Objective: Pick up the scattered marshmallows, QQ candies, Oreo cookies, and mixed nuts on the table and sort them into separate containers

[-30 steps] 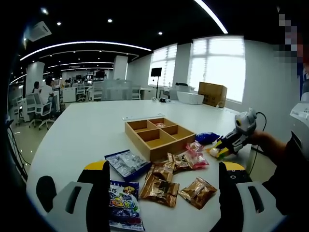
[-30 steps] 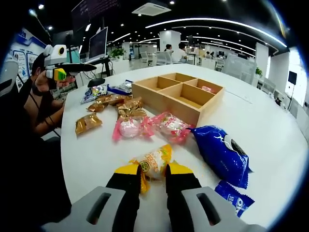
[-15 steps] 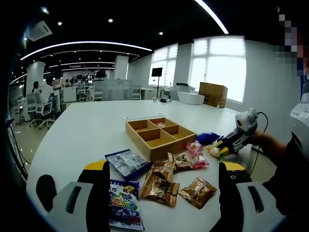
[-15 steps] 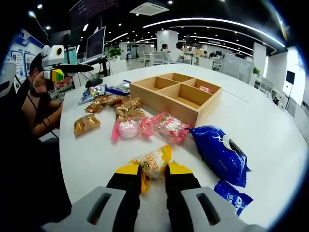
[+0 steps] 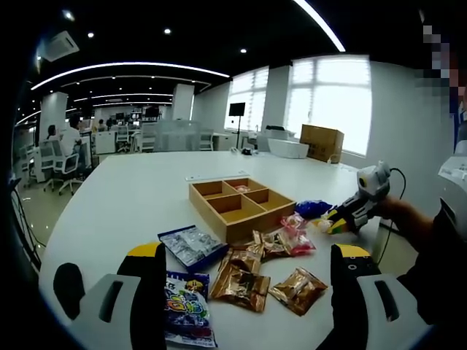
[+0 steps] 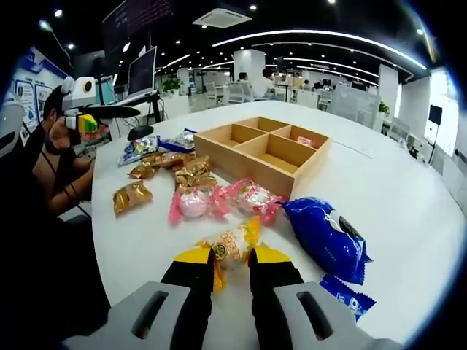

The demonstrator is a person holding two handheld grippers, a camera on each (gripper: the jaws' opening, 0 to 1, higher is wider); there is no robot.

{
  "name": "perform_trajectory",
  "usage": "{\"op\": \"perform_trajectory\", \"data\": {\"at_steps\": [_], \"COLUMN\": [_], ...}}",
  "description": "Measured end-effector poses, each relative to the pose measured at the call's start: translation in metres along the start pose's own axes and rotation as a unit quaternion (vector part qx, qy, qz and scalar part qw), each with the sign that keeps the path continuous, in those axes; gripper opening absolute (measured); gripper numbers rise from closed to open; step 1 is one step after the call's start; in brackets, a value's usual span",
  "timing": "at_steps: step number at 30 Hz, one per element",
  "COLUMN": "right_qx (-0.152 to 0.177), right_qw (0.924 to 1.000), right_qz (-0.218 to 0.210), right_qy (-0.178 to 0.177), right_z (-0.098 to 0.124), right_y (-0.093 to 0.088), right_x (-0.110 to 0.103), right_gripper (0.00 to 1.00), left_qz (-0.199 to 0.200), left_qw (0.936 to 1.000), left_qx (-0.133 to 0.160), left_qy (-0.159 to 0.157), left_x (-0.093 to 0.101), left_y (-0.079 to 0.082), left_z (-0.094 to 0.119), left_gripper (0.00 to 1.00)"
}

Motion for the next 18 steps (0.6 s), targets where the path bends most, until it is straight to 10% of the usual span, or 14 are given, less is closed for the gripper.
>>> {"op": "perform_trajectory", "data": {"at_steps": [18], "right_qx": [0.034], "right_qw": [0.9994], "right_qz": [0.008], "right_qy": [-0.006], "right_z": [0.031], "right_y": [0.028], "right_x": [-0.007], "right_gripper": [0.15], "left_qz": [-0.002], "left_qw": [1.0000], "left_qx": [-0.002], "left_qy": [0.001], "left_x": [0.001], "left_y": [0.000], "left_z": [-0.001], "left_gripper": [0.97]}}
Point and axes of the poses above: the point that each gripper's makers call its tool centre point, and the gripper's own axes: z roughly backward along the fingers, x roughly to its right, y roughly out of its top, the point moved 4 cm from there along z, roughly backward along the fingers, and after that the axes turned 1 degree about -y, right-handed, at the moved point
